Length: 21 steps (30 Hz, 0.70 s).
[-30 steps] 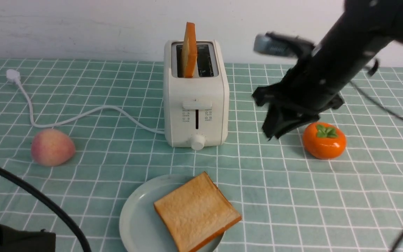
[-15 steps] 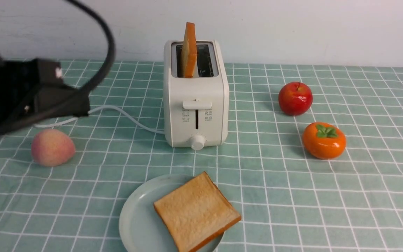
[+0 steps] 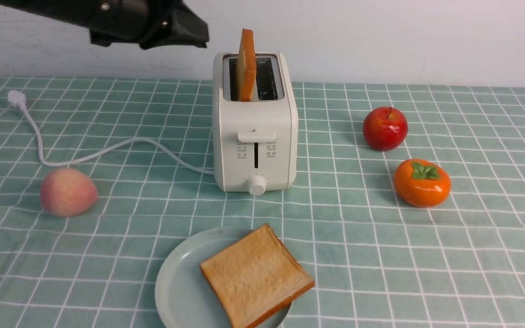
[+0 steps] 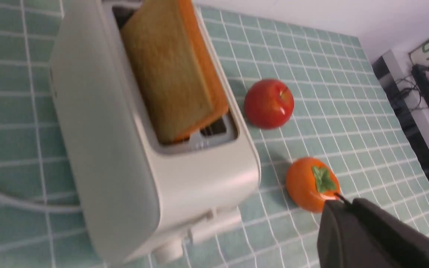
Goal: Take toasted bread from bread machine on blue coffee table place on plate.
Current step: 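Reach for a toast slice standing in the toaster with the left gripper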
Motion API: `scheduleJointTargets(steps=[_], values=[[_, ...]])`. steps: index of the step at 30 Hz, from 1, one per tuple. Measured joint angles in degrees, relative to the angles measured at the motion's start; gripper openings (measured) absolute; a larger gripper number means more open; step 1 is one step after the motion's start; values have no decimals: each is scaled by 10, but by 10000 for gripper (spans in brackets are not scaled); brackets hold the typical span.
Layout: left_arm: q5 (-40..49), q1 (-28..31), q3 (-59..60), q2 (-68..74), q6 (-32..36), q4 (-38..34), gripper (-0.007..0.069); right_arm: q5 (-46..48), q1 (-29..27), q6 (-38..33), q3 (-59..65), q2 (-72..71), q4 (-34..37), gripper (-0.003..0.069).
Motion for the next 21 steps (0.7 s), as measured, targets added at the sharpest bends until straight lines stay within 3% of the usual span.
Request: scheduleJointTargets(steps=[4,5,7,8,11,16,21], values=[[-75,-29,-65,92,23,2,247,0,0,0,2,0,0,-2],[-75,-30,-65,96,23,2,258,0,0,0,2,0,0,-2],[-118,-40,-87,144,49,2,407,0,0,0,2,0,0,-2],[-121,-40,-88,144,49,2,416,0,0,0,2,0,0,-2],[-165,-42,-92,193,77,1,547,2,0,0,2,0,0,-1],[-201,-42,-92,228,83,0,575,8,0,0,2,0,0,-1],[-214,-43,-94,237,82,-6,443,8,0,0,2,0,0,-1]])
